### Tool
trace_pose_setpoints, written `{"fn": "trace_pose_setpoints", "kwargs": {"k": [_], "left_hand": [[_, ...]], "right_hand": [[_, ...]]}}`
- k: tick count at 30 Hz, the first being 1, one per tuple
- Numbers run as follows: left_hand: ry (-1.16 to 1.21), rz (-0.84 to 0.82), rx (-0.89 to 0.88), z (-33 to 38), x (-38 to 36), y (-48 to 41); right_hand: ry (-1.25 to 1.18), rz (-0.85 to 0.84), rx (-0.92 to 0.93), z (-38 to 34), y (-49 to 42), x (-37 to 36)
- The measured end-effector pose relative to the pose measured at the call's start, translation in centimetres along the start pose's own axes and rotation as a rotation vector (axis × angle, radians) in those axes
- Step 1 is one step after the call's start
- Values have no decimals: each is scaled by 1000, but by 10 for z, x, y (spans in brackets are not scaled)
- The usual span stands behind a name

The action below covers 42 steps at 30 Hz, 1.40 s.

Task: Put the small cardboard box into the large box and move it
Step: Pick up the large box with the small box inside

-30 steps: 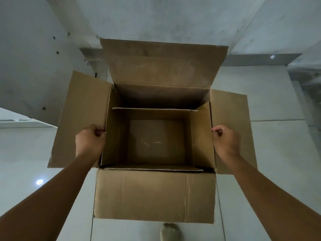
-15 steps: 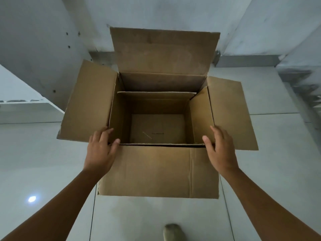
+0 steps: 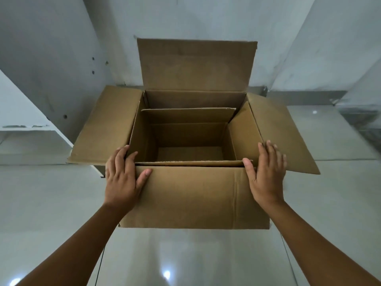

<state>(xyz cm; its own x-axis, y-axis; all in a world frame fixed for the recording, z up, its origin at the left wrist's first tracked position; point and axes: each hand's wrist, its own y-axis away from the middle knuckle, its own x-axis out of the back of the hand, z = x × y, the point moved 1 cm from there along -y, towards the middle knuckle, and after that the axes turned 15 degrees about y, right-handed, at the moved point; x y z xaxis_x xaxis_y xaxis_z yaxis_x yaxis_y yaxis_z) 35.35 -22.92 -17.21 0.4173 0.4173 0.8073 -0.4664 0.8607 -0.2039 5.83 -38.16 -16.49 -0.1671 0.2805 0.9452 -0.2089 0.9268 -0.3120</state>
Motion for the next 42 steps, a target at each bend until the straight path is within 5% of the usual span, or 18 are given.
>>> {"fn": "trace_pose_setpoints", "kwargs": {"k": [12, 15, 19, 21, 24, 36, 42], "left_hand": [[22, -11, -50, -21, 8, -71], [105, 127, 18, -20, 12, -67], [499, 534, 405, -22, 5, -53], [704, 588, 526, -22, -1, -59], [838, 531, 458, -27, -7, -75], [732, 604, 402, -66, 7, -133], [414, 583, 371, -70, 4, -147]], "right_hand": [[-165, -44, 27, -19, -58, -17], [-42, -41, -88, -2, -66, -19], [-109, -131, -218, -10, -75, -30], [-146, -116, -221, -17, -79, -36], [-198, -113, -224, -27, -87, -44], [-348, -141, -182, -89, -129, -66], [-374, -132, -156, -124, -153, -77]]}}
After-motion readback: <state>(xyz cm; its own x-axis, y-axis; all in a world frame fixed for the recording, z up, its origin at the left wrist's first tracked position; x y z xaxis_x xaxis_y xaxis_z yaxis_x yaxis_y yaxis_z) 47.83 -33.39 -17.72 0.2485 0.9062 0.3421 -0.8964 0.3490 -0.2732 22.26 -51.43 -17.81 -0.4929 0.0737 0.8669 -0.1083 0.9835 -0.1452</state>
